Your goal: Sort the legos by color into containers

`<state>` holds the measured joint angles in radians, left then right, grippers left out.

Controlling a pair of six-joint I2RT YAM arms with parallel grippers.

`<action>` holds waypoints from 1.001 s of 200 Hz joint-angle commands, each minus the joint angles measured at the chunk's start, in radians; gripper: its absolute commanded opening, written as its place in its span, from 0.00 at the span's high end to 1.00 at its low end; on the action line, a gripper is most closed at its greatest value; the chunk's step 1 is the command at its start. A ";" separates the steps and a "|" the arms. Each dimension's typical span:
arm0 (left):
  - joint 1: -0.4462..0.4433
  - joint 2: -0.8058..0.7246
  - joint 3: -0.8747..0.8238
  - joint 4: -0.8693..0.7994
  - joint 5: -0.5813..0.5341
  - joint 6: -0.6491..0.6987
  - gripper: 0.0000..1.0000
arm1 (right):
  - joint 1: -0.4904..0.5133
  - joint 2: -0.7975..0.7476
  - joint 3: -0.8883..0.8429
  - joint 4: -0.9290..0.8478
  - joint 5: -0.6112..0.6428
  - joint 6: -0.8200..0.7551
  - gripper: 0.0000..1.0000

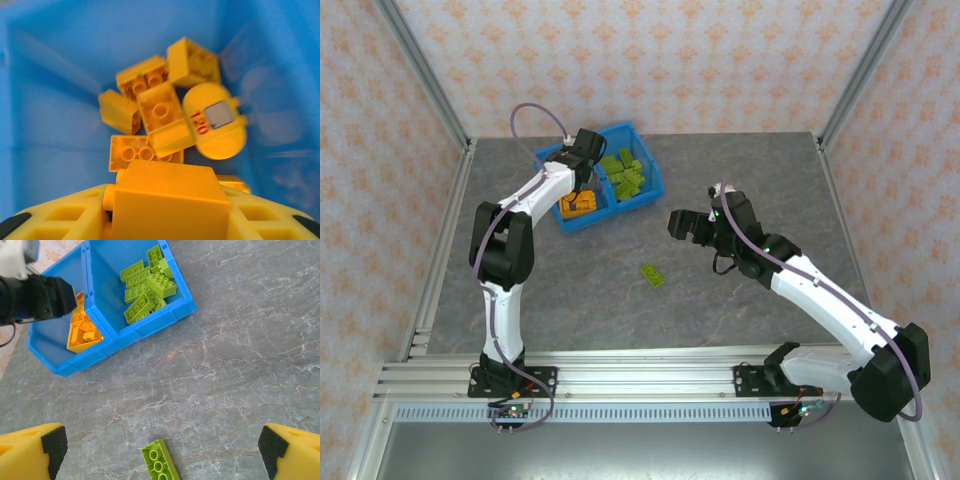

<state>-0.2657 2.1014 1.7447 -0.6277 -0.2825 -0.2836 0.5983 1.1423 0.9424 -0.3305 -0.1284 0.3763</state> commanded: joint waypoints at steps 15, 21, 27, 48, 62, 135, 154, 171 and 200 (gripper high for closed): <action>-0.009 -0.014 0.014 -0.044 0.011 -0.019 0.40 | -0.003 -0.018 0.019 -0.016 0.000 -0.013 0.01; -0.009 -0.020 0.010 -0.045 0.010 -0.020 0.38 | -0.003 -0.016 0.019 -0.015 -0.002 -0.009 0.01; -0.009 -0.029 0.005 -0.042 0.009 -0.021 0.36 | -0.003 -0.013 0.021 -0.013 -0.005 -0.007 0.01; -0.009 -0.070 -0.011 -0.033 0.018 -0.022 0.32 | -0.003 -0.003 0.027 -0.009 -0.009 -0.002 0.01; -0.009 -0.113 -0.023 -0.028 0.031 -0.023 0.32 | -0.002 0.003 0.029 -0.009 -0.008 -0.002 0.01; -0.010 -0.561 -0.179 0.016 0.338 -0.032 0.27 | 0.051 0.136 0.062 -0.069 -0.073 -0.160 0.01; -0.012 -0.676 -0.262 0.026 0.449 -0.013 0.20 | 0.112 0.225 0.097 -0.097 -0.074 -0.219 0.01; -0.013 -0.761 -0.345 0.028 0.532 0.007 0.15 | 0.163 0.326 0.137 -0.125 -0.060 -0.260 0.02; -0.031 -0.865 -0.451 -0.027 0.607 0.034 0.11 | 0.205 0.484 0.181 -0.118 -0.046 -0.302 0.03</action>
<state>-0.2790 1.2812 1.3693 -0.5953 0.2020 -0.2882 0.7845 1.5360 1.0790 -0.4057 -0.1875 0.1482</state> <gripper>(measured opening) 0.881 0.978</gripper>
